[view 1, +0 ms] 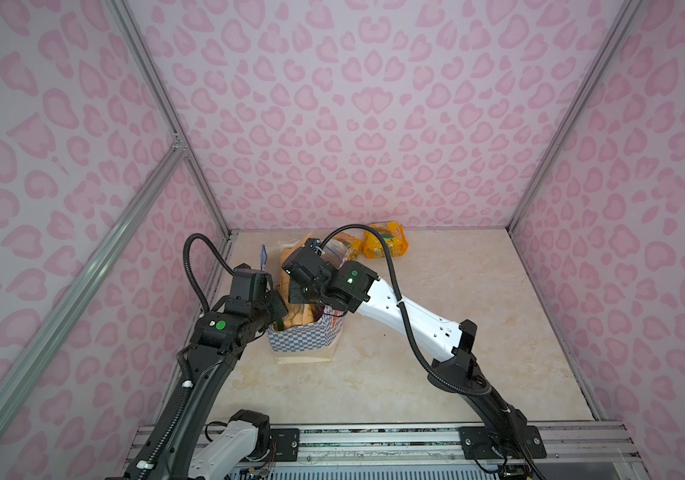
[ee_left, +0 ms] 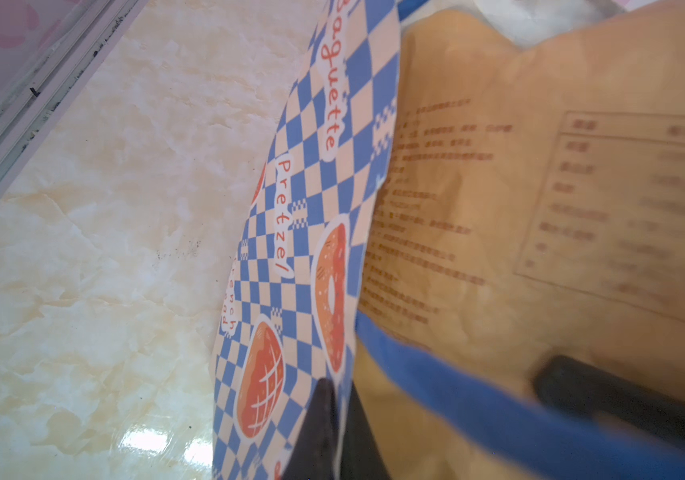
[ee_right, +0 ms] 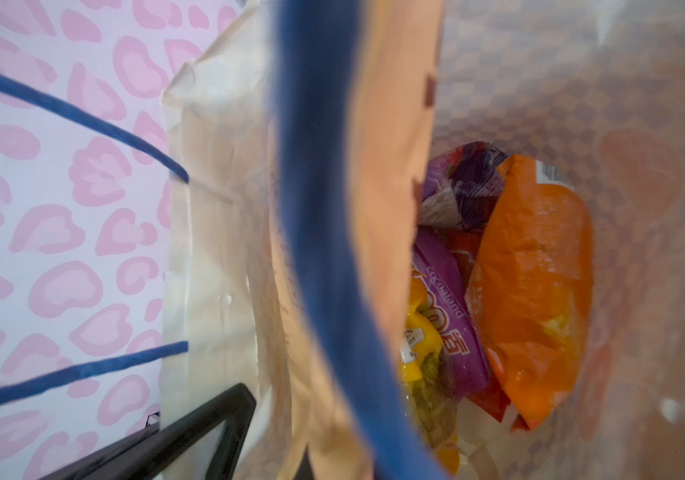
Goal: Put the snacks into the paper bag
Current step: 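Lower the kraft pouch into the paper bag and open the right gripper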
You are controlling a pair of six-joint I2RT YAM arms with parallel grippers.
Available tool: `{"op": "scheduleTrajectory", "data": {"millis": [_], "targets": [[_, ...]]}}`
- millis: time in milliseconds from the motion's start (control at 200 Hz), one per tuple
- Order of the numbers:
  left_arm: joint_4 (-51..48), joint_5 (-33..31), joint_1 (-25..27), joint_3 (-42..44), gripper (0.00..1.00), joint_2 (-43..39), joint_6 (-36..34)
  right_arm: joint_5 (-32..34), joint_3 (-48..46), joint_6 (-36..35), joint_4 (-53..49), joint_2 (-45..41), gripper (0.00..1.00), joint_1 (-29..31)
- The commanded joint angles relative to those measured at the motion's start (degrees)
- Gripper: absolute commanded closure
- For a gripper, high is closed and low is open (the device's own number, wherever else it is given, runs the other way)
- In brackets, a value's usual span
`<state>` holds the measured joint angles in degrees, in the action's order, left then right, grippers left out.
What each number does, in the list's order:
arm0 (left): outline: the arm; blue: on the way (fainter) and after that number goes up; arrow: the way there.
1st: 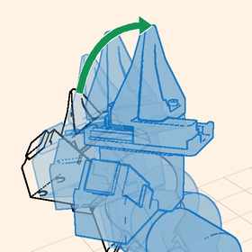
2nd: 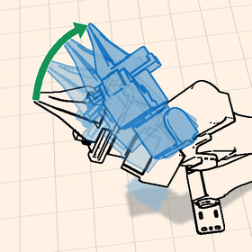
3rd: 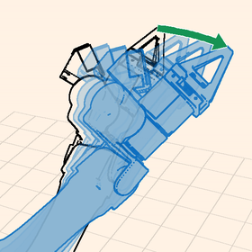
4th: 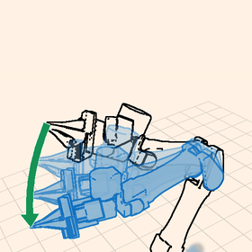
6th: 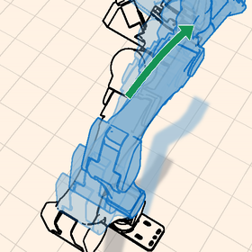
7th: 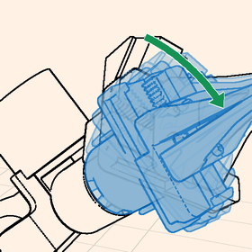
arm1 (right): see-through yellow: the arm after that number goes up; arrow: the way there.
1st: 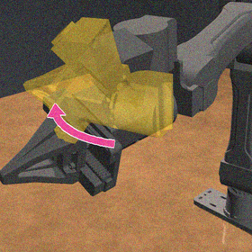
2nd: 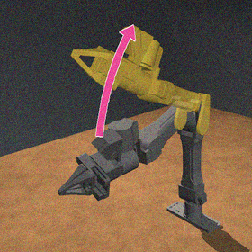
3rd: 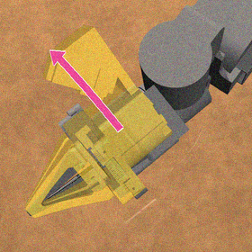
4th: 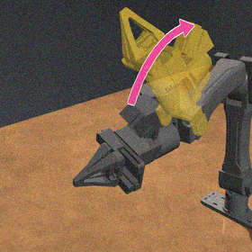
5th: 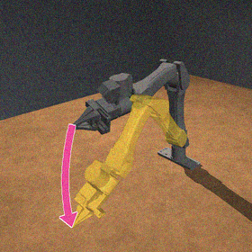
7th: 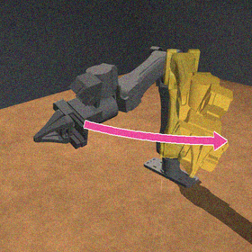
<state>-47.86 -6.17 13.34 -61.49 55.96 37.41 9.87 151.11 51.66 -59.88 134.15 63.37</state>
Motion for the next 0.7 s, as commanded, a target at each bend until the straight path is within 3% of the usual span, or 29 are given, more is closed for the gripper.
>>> {"op": "scheduleTrajectory", "data": {"millis": [0, 505, 605, 695], "targets": [[1.69, 1.2, -0.01, -0.03, 0.91, -0.44, -1.0, -1.5, -0.74, 0.1, -1.07, 2.03, 1.0, -0.76], [1.13, 1.25, 0.2, 0.33, 0.91, -1.21, -1.63, -5.86, -0.89, -0.52, -1.83, 10.02, 0.94, -3.76], [0.82, 0.85, 0.25, 0.21, 0.91, -1.12, -1.72, -6.32, -0.74, -2.49, -0.66, 8.38, 0.88, -3.92], [0.78, 0.72, 0.22, 0.23, 0.91, -0.88, -1.72, -5.15, -0.78, -5.61, 0.84, 5.4, 0.71, -3.7]]}}
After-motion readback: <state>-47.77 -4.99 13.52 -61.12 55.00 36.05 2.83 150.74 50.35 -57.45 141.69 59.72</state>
